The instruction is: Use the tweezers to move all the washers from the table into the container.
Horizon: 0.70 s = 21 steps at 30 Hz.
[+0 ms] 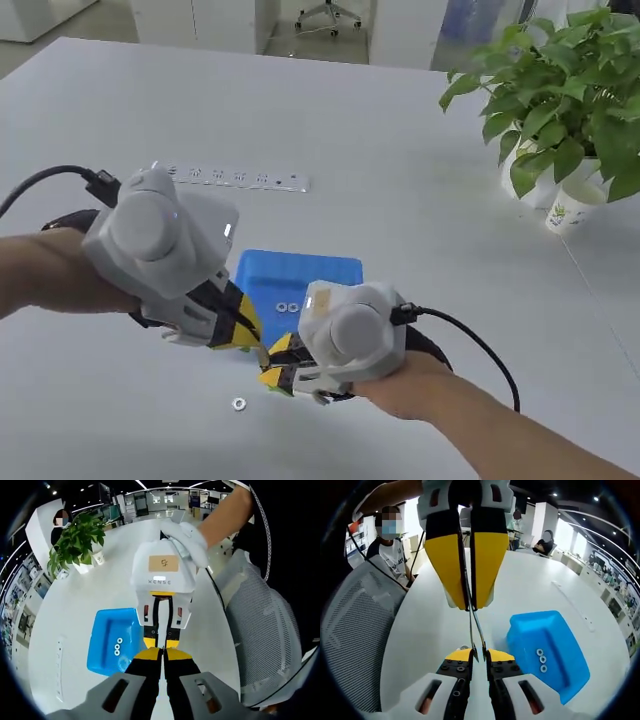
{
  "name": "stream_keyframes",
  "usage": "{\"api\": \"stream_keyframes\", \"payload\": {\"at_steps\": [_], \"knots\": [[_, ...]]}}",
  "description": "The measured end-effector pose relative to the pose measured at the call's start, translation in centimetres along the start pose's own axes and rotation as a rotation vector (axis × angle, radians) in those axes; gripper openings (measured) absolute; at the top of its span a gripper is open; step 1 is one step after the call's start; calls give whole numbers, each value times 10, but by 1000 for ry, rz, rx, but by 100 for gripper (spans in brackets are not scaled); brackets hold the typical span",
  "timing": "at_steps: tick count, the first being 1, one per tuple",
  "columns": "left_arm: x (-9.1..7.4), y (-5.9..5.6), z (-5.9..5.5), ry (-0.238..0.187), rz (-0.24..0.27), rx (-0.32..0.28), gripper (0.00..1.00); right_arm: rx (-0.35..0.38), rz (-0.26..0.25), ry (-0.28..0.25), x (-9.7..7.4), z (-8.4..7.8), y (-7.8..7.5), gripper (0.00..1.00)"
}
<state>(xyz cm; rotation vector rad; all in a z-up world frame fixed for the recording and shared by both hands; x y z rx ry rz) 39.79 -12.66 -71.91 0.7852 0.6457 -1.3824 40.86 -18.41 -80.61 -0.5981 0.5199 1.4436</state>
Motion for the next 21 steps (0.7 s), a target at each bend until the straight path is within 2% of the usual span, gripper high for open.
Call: {"api": "stream_keyframes", "payload": {"at_steps": [21], "knots": [[1, -15, -20, 31, -19, -33, 5, 10, 56, -2, 23, 1, 17, 12]]}}
Point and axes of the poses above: the centre of the closed fingertips' face, and the gripper's own axes: x roughly forward along the fingers, y roughly to its left, z roughly out of its top, the point moved 6 cm from there along -x, roughly backward along the fingers, and after that the axes turned 1 degree about z, right-handed, at the moved point
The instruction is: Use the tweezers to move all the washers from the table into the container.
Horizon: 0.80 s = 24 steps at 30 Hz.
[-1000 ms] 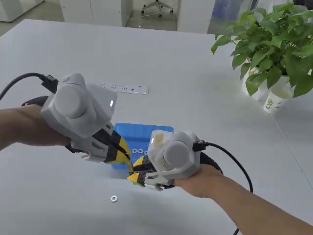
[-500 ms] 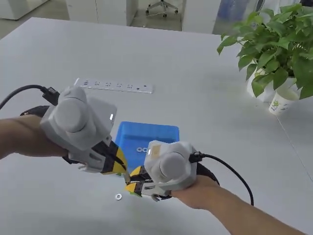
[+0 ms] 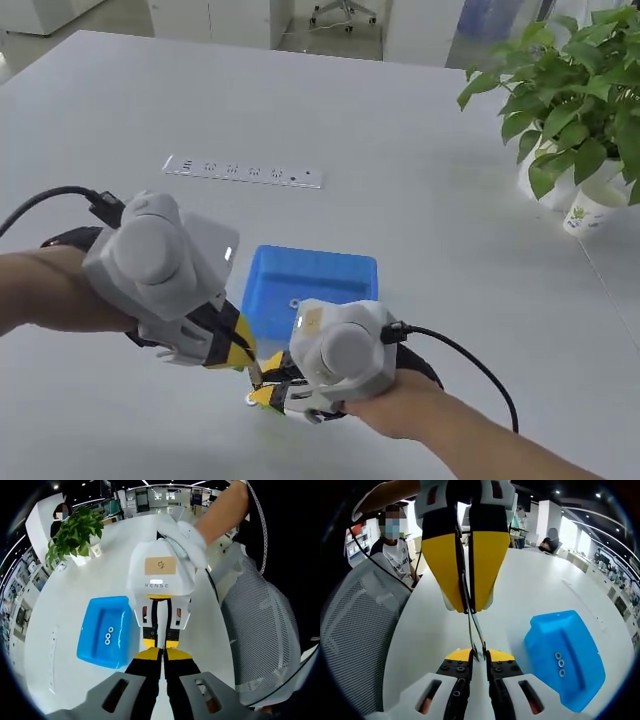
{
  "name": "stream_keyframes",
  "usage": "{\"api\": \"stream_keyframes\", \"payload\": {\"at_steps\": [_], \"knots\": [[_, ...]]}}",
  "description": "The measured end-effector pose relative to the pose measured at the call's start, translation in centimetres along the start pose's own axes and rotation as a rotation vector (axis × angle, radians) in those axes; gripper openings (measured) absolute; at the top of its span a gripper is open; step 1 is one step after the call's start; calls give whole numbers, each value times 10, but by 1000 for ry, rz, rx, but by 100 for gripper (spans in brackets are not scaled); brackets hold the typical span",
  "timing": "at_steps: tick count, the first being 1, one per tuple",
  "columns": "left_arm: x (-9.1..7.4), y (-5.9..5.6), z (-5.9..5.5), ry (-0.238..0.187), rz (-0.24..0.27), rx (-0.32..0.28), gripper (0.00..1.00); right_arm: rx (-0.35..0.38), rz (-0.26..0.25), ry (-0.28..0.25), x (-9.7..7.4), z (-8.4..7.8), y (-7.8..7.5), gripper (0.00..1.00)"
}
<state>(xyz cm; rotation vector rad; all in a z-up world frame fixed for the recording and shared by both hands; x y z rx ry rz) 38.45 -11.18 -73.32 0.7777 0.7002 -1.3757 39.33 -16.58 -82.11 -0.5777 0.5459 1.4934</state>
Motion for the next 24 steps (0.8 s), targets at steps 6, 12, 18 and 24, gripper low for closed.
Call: {"api": "stream_keyframes", "payload": {"at_steps": [6, 12, 18, 24], "knots": [[1, -2, -5, 6, -7, -9, 5, 5, 14, 2, 6, -1, 2, 12], [5, -4, -6, 13, -18, -10, 5, 23, 26, 0, 9, -5, 4, 13], [6, -4, -7, 12, -24, -12, 5, 28, 31, -2, 12, -6, 4, 13], [6, -3, -8, 10, -22, -17, 5, 10, 34, 3, 13, -3, 4, 13]]}}
Point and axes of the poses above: the centre of the closed fingertips' face, and the gripper's own axes: x roughly forward along the fingers, y roughly to its left, z roughly out of its top, the point moved 6 cm from there along -x, roughly backward along the fingers, and after that the axes turned 1 degree about z, right-handed, at the moved point
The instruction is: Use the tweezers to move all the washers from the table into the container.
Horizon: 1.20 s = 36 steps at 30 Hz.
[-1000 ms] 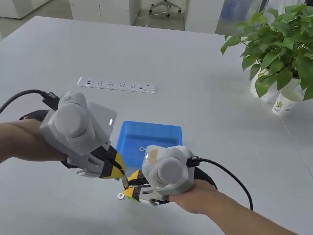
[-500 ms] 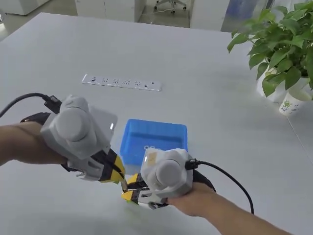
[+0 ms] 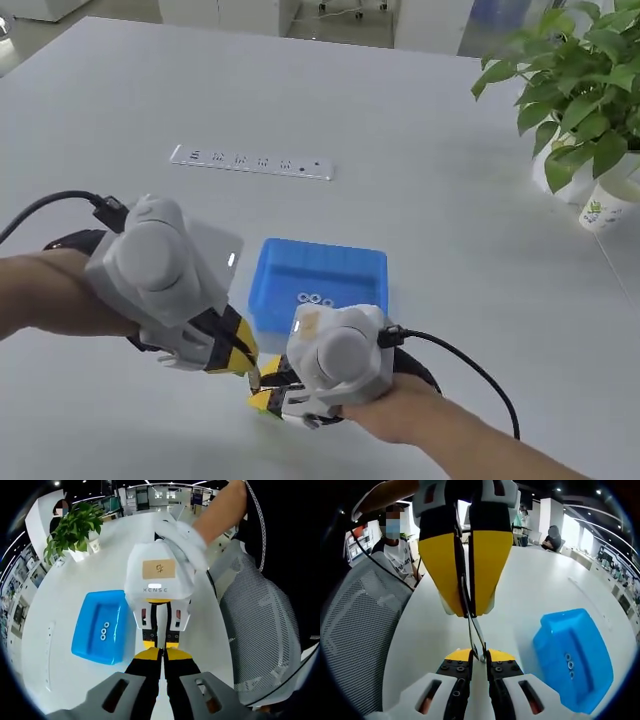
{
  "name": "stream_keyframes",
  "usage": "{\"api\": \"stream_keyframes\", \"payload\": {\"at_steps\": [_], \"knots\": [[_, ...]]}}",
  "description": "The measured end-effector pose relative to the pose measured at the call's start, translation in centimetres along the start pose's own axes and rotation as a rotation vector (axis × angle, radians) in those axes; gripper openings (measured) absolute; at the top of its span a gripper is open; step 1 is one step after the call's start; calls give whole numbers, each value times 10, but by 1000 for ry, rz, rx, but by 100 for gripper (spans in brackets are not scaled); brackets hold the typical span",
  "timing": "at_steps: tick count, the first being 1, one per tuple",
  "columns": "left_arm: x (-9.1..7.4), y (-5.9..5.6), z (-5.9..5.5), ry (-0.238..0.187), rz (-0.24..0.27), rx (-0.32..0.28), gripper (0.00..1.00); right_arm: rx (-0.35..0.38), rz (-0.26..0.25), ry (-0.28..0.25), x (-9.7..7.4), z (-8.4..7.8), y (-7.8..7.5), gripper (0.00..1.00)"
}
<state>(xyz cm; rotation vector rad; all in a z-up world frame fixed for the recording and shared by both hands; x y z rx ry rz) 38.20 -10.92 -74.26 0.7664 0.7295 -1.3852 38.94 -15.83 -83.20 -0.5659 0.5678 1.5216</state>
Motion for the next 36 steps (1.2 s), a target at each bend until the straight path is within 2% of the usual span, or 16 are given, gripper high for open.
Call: {"api": "stream_keyframes", "payload": {"at_steps": [23, 36], "knots": [[1, 5, -1, -18, -1, -20, 5, 45, 9, -4, 3, -1, -1, 11], [0, 6, -3, -17, -4, -23, 5, 40, 16, 8, 3, -1, -1, 10]]}}
Point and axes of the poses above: the centre of the closed fingertips' face, and the gripper's own axes: x roughly forward along the fingers, y roughly to its left, z roughly out of its top, the point moved 6 cm from there along -x, roughly backward along the fingers, and after that the axes turned 1 degree about z, right-handed, at the moved point
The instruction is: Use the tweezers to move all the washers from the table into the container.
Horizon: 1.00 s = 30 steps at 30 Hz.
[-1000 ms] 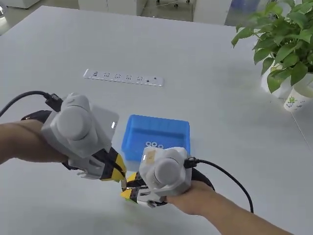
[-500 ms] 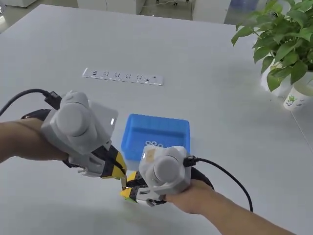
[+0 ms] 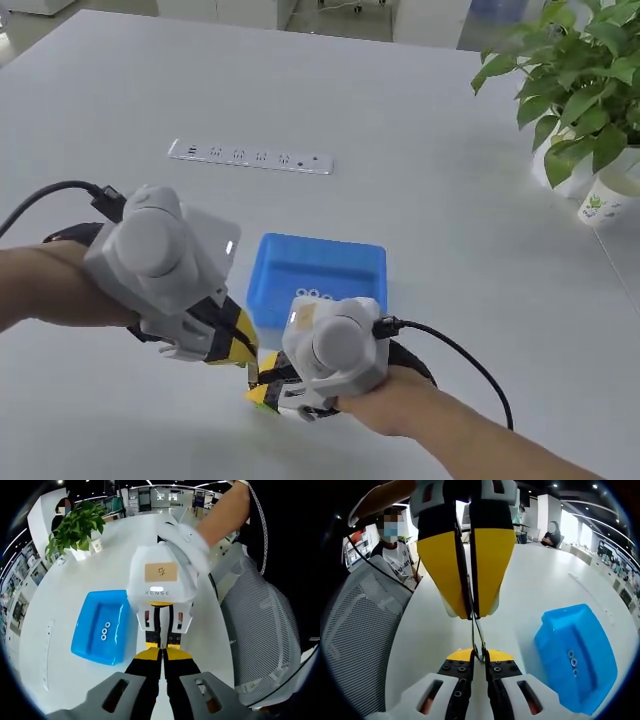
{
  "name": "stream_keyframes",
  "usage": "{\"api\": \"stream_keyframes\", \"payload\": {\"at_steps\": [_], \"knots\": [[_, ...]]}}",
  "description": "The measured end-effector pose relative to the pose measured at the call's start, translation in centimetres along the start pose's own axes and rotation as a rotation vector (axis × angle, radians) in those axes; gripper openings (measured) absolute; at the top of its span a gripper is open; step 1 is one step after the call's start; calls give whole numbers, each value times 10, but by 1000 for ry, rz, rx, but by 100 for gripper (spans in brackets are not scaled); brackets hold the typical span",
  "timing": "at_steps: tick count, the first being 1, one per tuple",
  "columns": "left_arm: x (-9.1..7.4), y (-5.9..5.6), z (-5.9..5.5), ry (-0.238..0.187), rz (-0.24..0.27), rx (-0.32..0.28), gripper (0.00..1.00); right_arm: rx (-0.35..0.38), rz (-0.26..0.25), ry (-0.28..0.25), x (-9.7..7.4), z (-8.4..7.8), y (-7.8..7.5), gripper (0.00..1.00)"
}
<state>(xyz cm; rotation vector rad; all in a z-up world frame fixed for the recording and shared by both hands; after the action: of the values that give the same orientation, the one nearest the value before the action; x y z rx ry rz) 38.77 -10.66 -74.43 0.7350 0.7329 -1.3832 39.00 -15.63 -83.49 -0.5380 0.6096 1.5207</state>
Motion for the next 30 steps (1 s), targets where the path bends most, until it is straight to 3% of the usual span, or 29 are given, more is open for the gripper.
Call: {"api": "stream_keyframes", "payload": {"at_steps": [5, 30], "knots": [[-2, 1, 1, -8, -4, -3, 5, -3, -1, 3, -5, 1, 0, 10], [-21, 13, 40, -32, -26, 39, 5, -14, -36, -3, -45, 18, -9, 10]]}}
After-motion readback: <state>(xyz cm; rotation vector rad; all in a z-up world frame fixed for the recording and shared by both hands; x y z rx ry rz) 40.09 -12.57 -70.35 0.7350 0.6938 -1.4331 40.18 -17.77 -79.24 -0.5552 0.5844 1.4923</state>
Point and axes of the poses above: the centre of the closed fingertips' face, and the gripper's own axes: x roughly forward along the fingers, y roughly to its left, z roughly out of its top, the point moved 6 cm from there along -x, roughly backward along the fingers, and after that the axes turned 1 degree about z, right-handed, at the moved point
